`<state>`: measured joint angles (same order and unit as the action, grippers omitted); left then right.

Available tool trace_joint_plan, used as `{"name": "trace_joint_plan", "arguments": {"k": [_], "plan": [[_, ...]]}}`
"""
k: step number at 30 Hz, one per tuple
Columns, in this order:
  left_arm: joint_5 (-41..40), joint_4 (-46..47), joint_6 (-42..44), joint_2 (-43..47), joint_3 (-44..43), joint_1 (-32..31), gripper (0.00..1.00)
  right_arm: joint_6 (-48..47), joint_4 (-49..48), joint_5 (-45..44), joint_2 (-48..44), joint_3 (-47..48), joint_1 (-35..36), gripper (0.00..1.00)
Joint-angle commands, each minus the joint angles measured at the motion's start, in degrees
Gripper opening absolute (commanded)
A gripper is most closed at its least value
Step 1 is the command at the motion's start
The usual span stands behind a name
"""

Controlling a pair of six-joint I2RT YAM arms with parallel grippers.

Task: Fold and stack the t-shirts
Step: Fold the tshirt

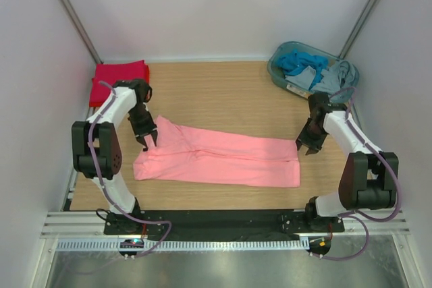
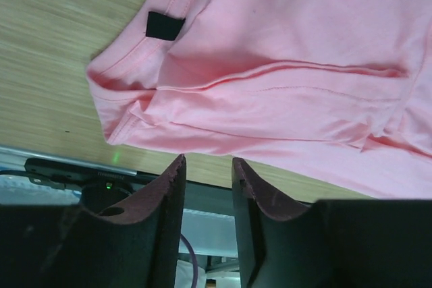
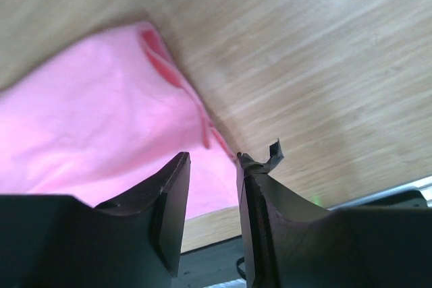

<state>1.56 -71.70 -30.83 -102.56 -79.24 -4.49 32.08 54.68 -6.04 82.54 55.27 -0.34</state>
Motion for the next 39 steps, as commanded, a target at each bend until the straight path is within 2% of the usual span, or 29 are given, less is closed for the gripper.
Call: {"name": "trace_joint_plan", "arguments": {"k": [1,4,5,9,13,21,26,32,35,39], "plan": [[3.5,1.5,-0.6,2.2,-4.1,0.1,0.35,1.9,-1.8,5.3,-0.2,5.4,0.3,0.41],[8.3,6.2,-1.5,0.1,-8.8,0.0,0.37,1.1,-6.7,9.7,1.6,6.3,0.3,0.41],[12.3,8.1,-1.7,-0.5,-9.4,-0.1,0.38,1.0,-7.8,10.6,2.3,6.3,0.3,0.41],[22.0,20.9,-4.6,-6.3,-10.1,-0.3,0.38,-0.1,-12.7,11.1,8.3,5.6,0.3,0.4],[28.8,25.5,-7.6,-13.8,-10.8,-0.8,0.36,-1.0,-18.5,9.1,12.3,3.4,0.2,0.39],[16.5,23.7,-5.2,-18.9,-11.7,-1.0,0.36,-3.0,-25.7,6.3,17.0,3.1,-0.5,0.38],[14.8,24.9,-6.4,-22.6,-14.6,-1.0,0.36,-5.3,-26.7,3.3,21.9,6.6,-0.7,0.38],[10.9,21.5,-6.6,-25.3,-21.1,-1.0,0.36,-6.5,-26.5,2.5,25.5,12.5,-1.1,0.38],[11.4,19.5,-6.3,-25.6,-24.5,-1.0,0.36,-7.1,-24.3,3.6,25.4,16.2,-1.1,0.38],[13.3,18.5,-7.5,-22.7,-27.8,-1.0,0.39,-6.1,-12.6,5.1,23.8,25.0,-0.7,0.38]]}}
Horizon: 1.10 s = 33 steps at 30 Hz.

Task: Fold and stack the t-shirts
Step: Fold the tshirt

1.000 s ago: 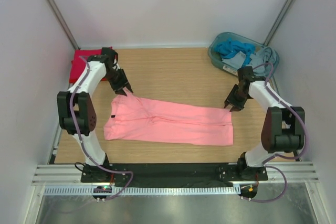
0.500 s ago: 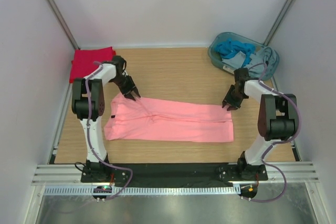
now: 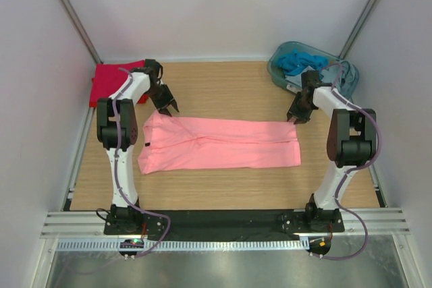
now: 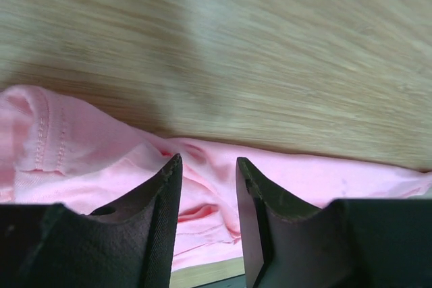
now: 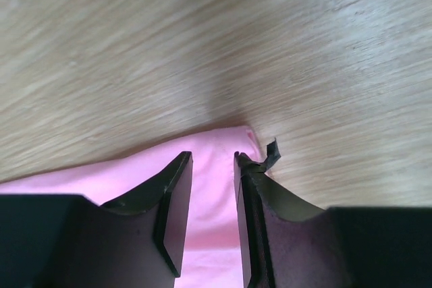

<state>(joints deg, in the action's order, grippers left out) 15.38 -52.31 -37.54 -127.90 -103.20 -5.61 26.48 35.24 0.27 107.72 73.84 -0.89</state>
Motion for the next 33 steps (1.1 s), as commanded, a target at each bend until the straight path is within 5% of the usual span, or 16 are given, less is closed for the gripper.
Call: {"name": "trace_joint_plan", "arguments": {"k": [1,5,12,17,33], "plan": [[-0.4,-1.2,-1.0,4.2,-4.5,0.1,0.4,0.8,8.9,-1.0,-2.1,7.4,-0.1,0.38],[-0.5,-4.0,0.0,7.6,-6.5,0.1,0.43,3.0,12.1,2.6,-6.6,2.7,0.9,0.38],[-4.4,-7.5,7.2,15.1,3.3,0.1,0.43,5.9,5.2,6.0,-13.1,-12.2,0.9,0.37],[8.8,3.0,9.6,18.0,15.4,-0.1,0.43,5.0,1.4,4.0,-11.9,-16.5,0.9,0.36],[6.6,5.6,15.7,7.8,10.8,-5.1,0.38,4.0,11.6,4.6,-21.2,-9.4,0.9,0.36]]}}
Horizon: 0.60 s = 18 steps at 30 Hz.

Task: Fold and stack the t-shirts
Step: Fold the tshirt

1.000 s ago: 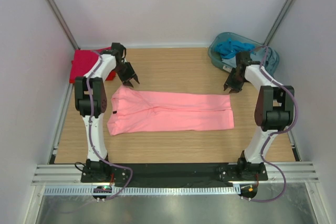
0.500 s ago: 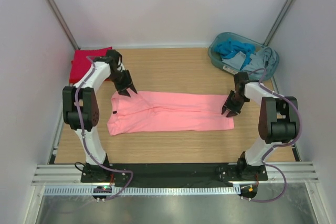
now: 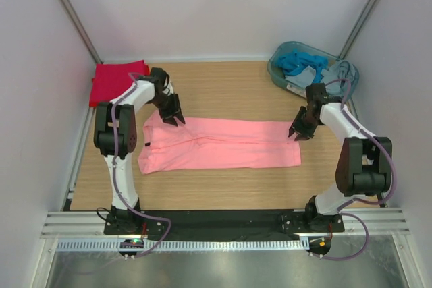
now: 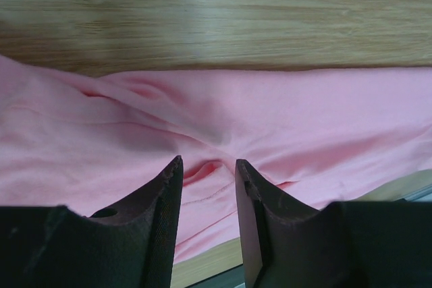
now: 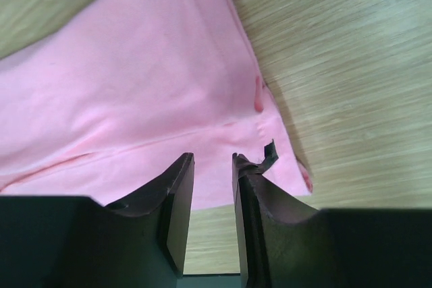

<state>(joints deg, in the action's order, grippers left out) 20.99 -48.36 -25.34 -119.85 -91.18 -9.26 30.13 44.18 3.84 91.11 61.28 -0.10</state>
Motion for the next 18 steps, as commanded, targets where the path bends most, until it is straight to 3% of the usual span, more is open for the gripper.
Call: {"name": "trace_joint_plan", "arguments": {"k": [1,18], "plan": [[0.8,1.8,4.1,-0.3,-0.8,-1.9,0.38,0.5,3.2,1.2,-5.1,3.6,0.1,0.36],[1.1,2.8,3.2,7.4,6.8,-6.0,0.37,0.7,5.7,3.1,-5.8,10.4,0.1,0.37]]}}
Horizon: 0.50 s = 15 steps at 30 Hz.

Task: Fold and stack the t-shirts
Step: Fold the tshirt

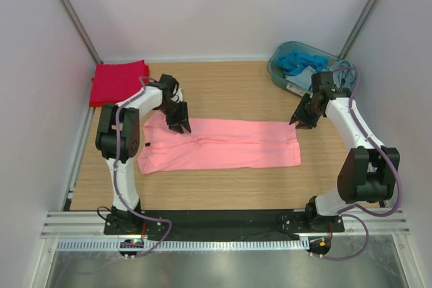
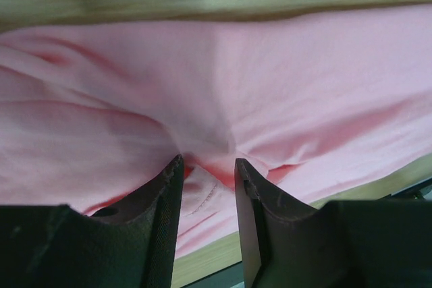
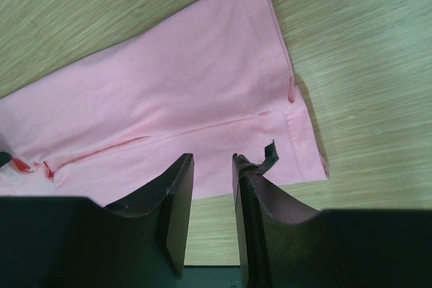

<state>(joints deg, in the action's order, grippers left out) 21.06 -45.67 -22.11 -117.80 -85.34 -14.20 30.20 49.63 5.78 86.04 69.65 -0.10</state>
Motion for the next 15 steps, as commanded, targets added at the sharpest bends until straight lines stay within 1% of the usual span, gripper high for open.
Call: {"name": "trace_joint_plan", "arguments": {"k": [1,5,9,10,12,13,15], "plan": [[0.2,0.1,-0.6,6.4,1.4,-1.9,0.37,0.7,0.2,1.2,-0.4,2.0,0.1,0.37],[-1.1,-1.0,-2.1,11.4,3.2,-2.4,0.38,0.7,-0.3,1.5,0.0,1.5,0.1,0.37],[-0.3,-2.2,-3.6,15.2,6.3,-3.0,0.38,0.7,-0.7,1.7,0.4,0.9,0.1,0.37],[1.8,-1.9,-4.4,16.1,9.2,-3.5,0.38,0.7,-1.1,1.9,0.5,0.6,0.1,0.37],[1.6,-1.4,-7.3,18.8,12.0,-6.4,0.38,1.2,-1.5,2.0,0.4,0.4,0.1,0.37],[2.3,-1.0,-8.4,19.8,15.1,-7.1,0.39,1.4,-1.7,2.0,0.4,0.6,1.1,0.37],[3.2,0.9,-12.0,22.6,17.5,-7.0,0.38,2.3,-3.0,2.7,0.6,0.8,2.2,0.37]]}}
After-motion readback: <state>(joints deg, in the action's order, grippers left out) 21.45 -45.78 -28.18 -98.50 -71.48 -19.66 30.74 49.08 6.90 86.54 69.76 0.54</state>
